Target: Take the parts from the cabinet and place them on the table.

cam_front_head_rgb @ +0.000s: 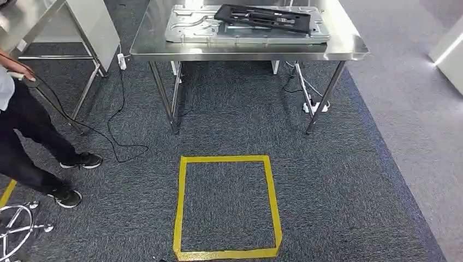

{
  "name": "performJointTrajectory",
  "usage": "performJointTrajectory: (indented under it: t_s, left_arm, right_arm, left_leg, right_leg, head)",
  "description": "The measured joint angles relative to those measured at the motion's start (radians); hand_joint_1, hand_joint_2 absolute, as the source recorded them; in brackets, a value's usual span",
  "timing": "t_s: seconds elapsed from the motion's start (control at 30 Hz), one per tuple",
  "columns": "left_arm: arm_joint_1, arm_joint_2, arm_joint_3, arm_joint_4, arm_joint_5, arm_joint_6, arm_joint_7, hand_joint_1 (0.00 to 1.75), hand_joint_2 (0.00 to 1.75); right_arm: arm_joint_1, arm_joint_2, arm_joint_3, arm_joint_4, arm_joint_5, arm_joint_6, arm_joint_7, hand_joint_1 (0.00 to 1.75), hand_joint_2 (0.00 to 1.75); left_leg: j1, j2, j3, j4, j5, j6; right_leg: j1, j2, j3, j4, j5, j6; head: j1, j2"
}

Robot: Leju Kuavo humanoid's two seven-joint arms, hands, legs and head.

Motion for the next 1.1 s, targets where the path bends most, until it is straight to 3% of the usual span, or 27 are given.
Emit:
performJointTrajectory:
  t_s: [0.03, 0.07, 0.1, 0.17, 0.2, 0.23, 0.27, 0.37, 0.4, 0.43, 0.5, 0.53, 0.57, 0.6, 0.67, 0.7, 0.73, 0.77, 0.83, 0.87, 0.9, 0.93, 0.97, 1.03, 1.07, 1.1]
  left_arm:
    - [0.001, 0.000, 0.000, 0.000, 0.000, 0.000, 0.001, 0.00, 0.00]
    - [0.001, 0.000, 0.000, 0.000, 0.000, 0.000, 0.001, 0.00, 0.00]
    - [0.000, 0.000, 0.000, 0.000, 0.000, 0.000, 0.001, 0.00, 0.00]
    - [0.000, 0.000, 0.000, 0.000, 0.000, 0.000, 0.002, 0.00, 0.00]
    - [-0.001, 0.000, 0.000, 0.000, 0.000, 0.000, 0.002, 0.00, 0.00]
    - [0.000, 0.000, 0.000, 0.000, 0.000, 0.001, 0.002, 0.00, 0.00]
    - [0.000, 0.000, 0.000, 0.000, 0.000, 0.002, 0.002, 0.00, 0.00]
    - [-0.005, 0.000, 0.000, 0.000, 0.000, 0.003, 0.002, 0.00, 0.00]
    - [-0.006, 0.000, 0.000, 0.000, 0.000, 0.004, 0.002, 0.00, 0.00]
    - [-0.005, 0.000, 0.000, 0.000, 0.000, 0.004, 0.002, 0.00, 0.00]
    - [-0.002, 0.000, 0.001, 0.000, 0.001, 0.005, 0.004, 0.00, 0.00]
    - [0.000, 0.000, 0.002, 0.000, 0.002, 0.005, 0.004, 0.00, 0.00]
    - [0.001, -0.001, 0.002, 0.000, 0.004, 0.006, 0.004, 0.00, 0.00]
    - [0.002, -0.001, 0.003, 0.000, 0.004, 0.006, 0.005, 0.00, 0.00]
    - [0.002, 0.000, 0.003, 0.000, 0.007, 0.009, 0.006, 0.00, 0.00]
    - [0.002, 0.000, 0.004, 0.000, 0.008, 0.010, 0.006, 0.00, 0.00]
    - [0.004, 0.000, 0.006, 0.000, 0.011, 0.011, 0.007, 0.00, 0.00]
    - [0.004, 0.000, 0.007, 0.000, 0.013, 0.013, 0.007, 0.00, 0.00]
    - [0.001, 0.000, 0.007, 0.000, 0.013, 0.013, 0.008, 0.00, 0.00]
    - [0.002, 0.000, 0.008, 0.000, 0.014, 0.013, 0.009, 0.00, 0.00]
    - [0.003, -0.001, 0.008, 0.000, 0.015, 0.014, 0.010, 0.00, 0.00]
    - [0.003, -0.002, 0.009, 0.000, 0.015, 0.014, 0.010, 0.00, 0.00]
    - [0.004, -0.003, 0.011, 0.000, 0.015, 0.016, 0.010, 0.00, 0.00]
    - [0.007, -0.003, 0.015, 0.000, 0.015, 0.016, 0.012, 0.00, 0.00]
    - [0.008, -0.003, 0.017, 0.000, 0.015, 0.017, 0.013, 0.00, 0.00]
    - [0.007, -0.003, 0.019, 0.000, 0.015, 0.017, 0.013, 0.00, 0.00]
  right_arm:
    - [0.001, 0.000, 0.000, 0.000, 0.000, 0.000, 0.000, 0.00, 0.00]
    - [0.003, 0.000, 0.000, 0.000, 0.000, 0.001, 0.001, 0.00, 0.00]
    - [0.004, 0.000, 0.000, 0.000, 0.001, 0.001, 0.003, 0.00, 0.00]
    - [0.005, 0.000, 0.000, 0.000, 0.002, 0.000, 0.003, 0.00, 0.00]
    - [0.004, -0.001, 0.000, 0.000, 0.002, 0.000, 0.004, 0.00, 0.00]
    - [0.000, -0.001, 0.000, 0.000, 0.003, 0.000, 0.005, 0.00, 0.00]
    - [-0.001, -0.001, 0.000, 0.000, 0.003, 0.000, 0.005, 0.00, 0.00]
    - [0.005, -0.001, 0.000, 0.000, 0.003, -0.001, 0.005, 0.00, 0.00]
    - [0.005, -0.001, 0.000, 0.000, 0.003, -0.001, 0.005, 0.00, 0.00]
    - [0.004, -0.001, 0.000, 0.000, 0.003, -0.001, 0.005, 0.00, 0.00]
    - [0.002, -0.001, 0.000, 0.000, 0.003, -0.001, 0.005, 0.00, 0.00]
    - [0.002, -0.001, 0.000, 0.000, 0.003, -0.001, 0.005, 0.00, 0.00]
    - [0.003, -0.001, 0.000, 0.000, 0.003, -0.001, 0.006, 0.00, 0.00]
    - [0.005, -0.001, 0.000, 0.000, 0.003, -0.001, 0.007, 0.00, 0.00]
    - [0.006, 0.000, 0.000, 0.000, 0.004, -0.001, 0.012, 0.00, 0.00]
    - [0.006, 0.001, -0.001, 0.000, 0.004, -0.001, 0.016, 0.00, 0.00]
    - [0.007, 0.006, -0.001, 0.002, 0.005, -0.001, 0.019, 0.00, 0.00]
    - [0.003, 0.006, -0.001, 0.002, 0.007, -0.002, 0.020, 0.00, 0.00]
    - [0.006, 0.008, -0.001, 0.002, 0.010, -0.004, 0.029, 0.00, 0.00]
    - [0.011, 0.011, -0.001, 0.002, 0.013, -0.006, 0.034, 0.00, 0.00]
    - [0.012, 0.011, -0.001, 0.002, 0.014, -0.007, 0.037, 0.00, 0.00]
    - [0.013, 0.011, -0.001, 0.002, 0.017, -0.007, 0.040, 0.00, 0.00]
    - [0.013, 0.011, -0.001, 0.002, 0.021, -0.007, 0.046, 0.00, 0.00]
    - [0.014, 0.011, -0.001, 0.002, 0.024, -0.011, 0.053, 0.00, 0.00]
    - [0.015, 0.012, -0.001, 0.002, 0.025, -0.013, 0.057, 0.00, 0.00]
    - [0.017, 0.012, -0.001, 0.002, 0.026, -0.015, 0.058, 0.00, 0.00]
  left_leg:
    - [-0.001, 0.010, -0.002, 0.002, 0.000, 0.001]
    - [-0.001, 0.018, -0.003, 0.005, -0.001, 0.001]
    - [-0.001, 0.025, -0.004, 0.008, -0.003, 0.000]
    - [0.000, 0.039, -0.005, 0.018, -0.010, -0.005]
    - [-0.002, 0.045, -0.005, 0.027, -0.016, -0.011]
    - [-0.011, 0.051, -0.011, 0.039, -0.024, -0.020]
    - [-0.011, 0.057, -0.013, 0.038, -0.024, -0.024]
    - [-0.010, 0.076, -0.009, 0.040, -0.026, -0.034]
    - [-0.003, 0.054, -0.014, 0.054, -0.042, -0.042]
    - [-0.003, 0.023, -0.031, 0.095, -0.079, -0.047]
    - [0.001, 0.000, -0.101, 0.253, -0.165, -0.052]
    - [0.000, -0.004, -0.131, 0.319, -0.187, -0.053]
    - [0.000, -0.005, -0.144, 0.348, -0.186, -0.052]
    - [0.000, -0.005, -0.135, 0.333, -0.163, -0.050]
    - [0.000, -0.016, -0.063, 0.184, -0.068, -0.040]
    - [0.000, -0.045, -0.022, 0.094, -0.026, -0.031]
    - [0.000, -0.095, -0.008, 0.057, -0.033, -0.023]
    - [-0.001, -0.094, -0.006, 0.038, -0.032, -0.024]
    - [-0.007, -0.078, -0.011, 0.043, -0.031, -0.022]
    - [-0.007, -0.067, -0.004, 0.035, -0.025, -0.015]
    - [0.005, -0.051, 0.000, 0.019, -0.012, -0.004]
    - [0.003, -0.042, 0.001, 0.013, -0.008, 0.003]
    - [0.002, -0.031, -0.001, 0.013, -0.006, 0.006]
    - [-0.003, -0.001, -0.006, 0.016, -0.007, 0.008]
    - [-0.004, 0.015, -0.009, 0.018, -0.007, 0.008]
    - [-0.004, 0.028, -0.010, 0.020, -0.009, 0.008]
  right_leg:
    - [0.000, -0.001, -0.027, 0.057, -0.016, 0.003]
    - [-0.001, -0.003, -0.033, 0.071, -0.007, 0.006]
    - [-0.002, -0.006, -0.018, 0.042, 0.021, 0.007]
    - [-0.005, -0.025, 0.062, -0.106, 0.104, 0.007]
    - [-0.005, -0.058, 0.101, -0.178, 0.126, 0.005]
    - [0.009, -0.078, 0.104, -0.200, 0.111, -0.003]
    - [0.003, -0.065, 0.099, -0.195, 0.113, -0.014]
    - [0.006, -0.045, 0.092, -0.199, 0.119, -0.031]
    - [0.001, -0.039, 0.093, -0.203, 0.124, -0.038]
    - [0.000, -0.032, 0.090, -0.203, 0.126, -0.043]
    - [0.002, -0.016, 0.082, -0.202, 0.130, -0.049]
    - [0.003, -0.006, 0.079, -0.201, 0.131, -0.050]
    - [0.004, 0.003, 0.077, -0.199, 0.131, -0.050]
    - [0.004, 0.013, 0.077, -0.198, 0.132, -0.050]
    - [0.005, 0.037, 0.080, -0.196, 0.133, -0.048]
    - [0.004, 0.048, 0.081, -0.196, 0.134, -0.045]
    - [0.004, 0.053, 0.077, -0.195, 0.137, -0.040]
    - [0.004, 0.066, 0.068, -0.191, 0.140, -0.033]
    - [-0.006, 0.085, 0.061, -0.197, 0.150, -0.017]
    - [-0.004, 0.096, 0.061, -0.202, 0.155, -0.009]
    - [-0.003, 0.077, 0.061, -0.191, 0.147, -0.008]
    - [0.003, 0.036, 0.048, -0.164, 0.122, -0.006]
    - [0.003, 0.015, 0.018, -0.104, 0.081, -0.004]
    - [0.000, -0.001, -0.055, 0.055, 0.007, 0.002]
    - [-0.002, -0.004, -0.076, 0.101, -0.002, 0.005]
    - [-0.003, -0.006, -0.068, 0.092, 0.013, 0.007]
  head:
    - [0.000, 0.000]
    - [0.000, 0.000]
    - [0.000, 0.000]
    - [0.000, 0.000]
    - [0.000, 0.000]
    - [0.001, 0.000]
    - [-0.004, 0.000]
    - [-0.003, 0.000]
    - [-0.003, 0.000]
    - [-0.005, 0.000]
    - [-0.005, 0.000]
    - [-0.005, 0.000]
    - [-0.005, 0.000]
    - [-0.005, 0.000]
    - [-0.005, 0.000]
    - [-0.004, 0.000]
    - [-0.003, 0.000]
    - [-0.005, 0.000]
    - [-0.005, 0.000]
    - [-0.004, 0.000]
    - [-0.004, 0.000]
    - [-0.002, 0.000]
    - [0.000, 0.000]
    - [0.000, 0.000]
    - [0.000, 0.000]
    - [0.000, 0.000]
